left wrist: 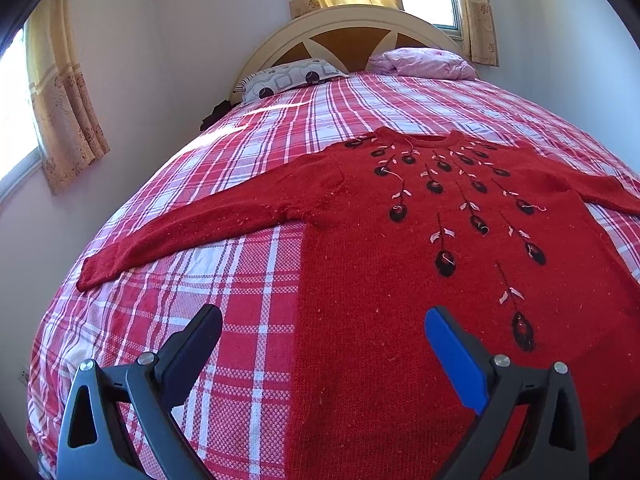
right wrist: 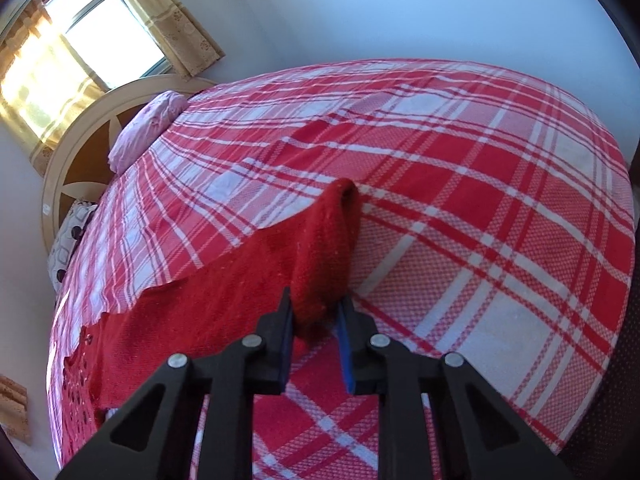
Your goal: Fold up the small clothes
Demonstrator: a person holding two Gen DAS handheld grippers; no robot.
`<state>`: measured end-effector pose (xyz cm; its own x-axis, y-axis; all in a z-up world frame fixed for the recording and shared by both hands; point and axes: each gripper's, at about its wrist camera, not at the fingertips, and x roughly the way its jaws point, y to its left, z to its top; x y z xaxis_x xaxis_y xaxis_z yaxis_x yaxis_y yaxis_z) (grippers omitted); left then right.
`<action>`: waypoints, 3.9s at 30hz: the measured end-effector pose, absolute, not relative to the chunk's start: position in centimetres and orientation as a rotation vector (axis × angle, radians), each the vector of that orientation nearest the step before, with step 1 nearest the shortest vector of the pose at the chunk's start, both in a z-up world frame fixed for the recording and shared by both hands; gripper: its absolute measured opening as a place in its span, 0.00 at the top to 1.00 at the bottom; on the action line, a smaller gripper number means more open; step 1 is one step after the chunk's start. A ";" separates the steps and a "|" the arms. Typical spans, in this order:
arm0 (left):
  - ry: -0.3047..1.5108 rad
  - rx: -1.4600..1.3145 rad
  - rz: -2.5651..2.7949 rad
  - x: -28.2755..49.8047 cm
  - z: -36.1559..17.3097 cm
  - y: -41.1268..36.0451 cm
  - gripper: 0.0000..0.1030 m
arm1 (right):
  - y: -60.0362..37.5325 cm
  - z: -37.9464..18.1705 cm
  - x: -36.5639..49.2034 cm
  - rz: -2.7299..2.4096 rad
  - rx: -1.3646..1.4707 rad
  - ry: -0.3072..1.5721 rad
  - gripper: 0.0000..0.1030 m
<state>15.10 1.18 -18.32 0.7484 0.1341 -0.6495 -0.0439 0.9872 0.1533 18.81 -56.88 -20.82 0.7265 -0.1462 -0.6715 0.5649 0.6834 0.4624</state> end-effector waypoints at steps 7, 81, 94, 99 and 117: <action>0.714 0.112 0.084 15.5 -18.0 1.9 0.01 | -53.4 -16.0 20.2 -0.347 0.621 0.571 0.80; 0.923 -0.081 -0.130 38.6 -21.9 2.0 0.47 | -34.8 -19.0 31.1 -0.010 0.353 0.560 0.19; 0.871 -0.141 -0.190 37.7 -19.7 3.2 0.92 | -37.2 -21.6 31.3 -0.029 0.449 0.588 0.16; 0.862 -0.181 -0.199 37.0 -18.3 4.4 0.93 | -37.4 -21.7 31.3 -0.032 0.452 0.585 0.16; 0.917 -0.155 -0.115 36.5 -19.2 7.4 0.93 | -36.7 -22.2 31.8 -0.027 0.417 0.625 0.15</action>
<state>36.54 7.35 -19.19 0.6036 -0.1648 -0.7801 0.0326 0.9827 -0.1824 31.77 -36.67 -22.25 0.8134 0.0999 -0.5731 0.1486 0.9168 0.3708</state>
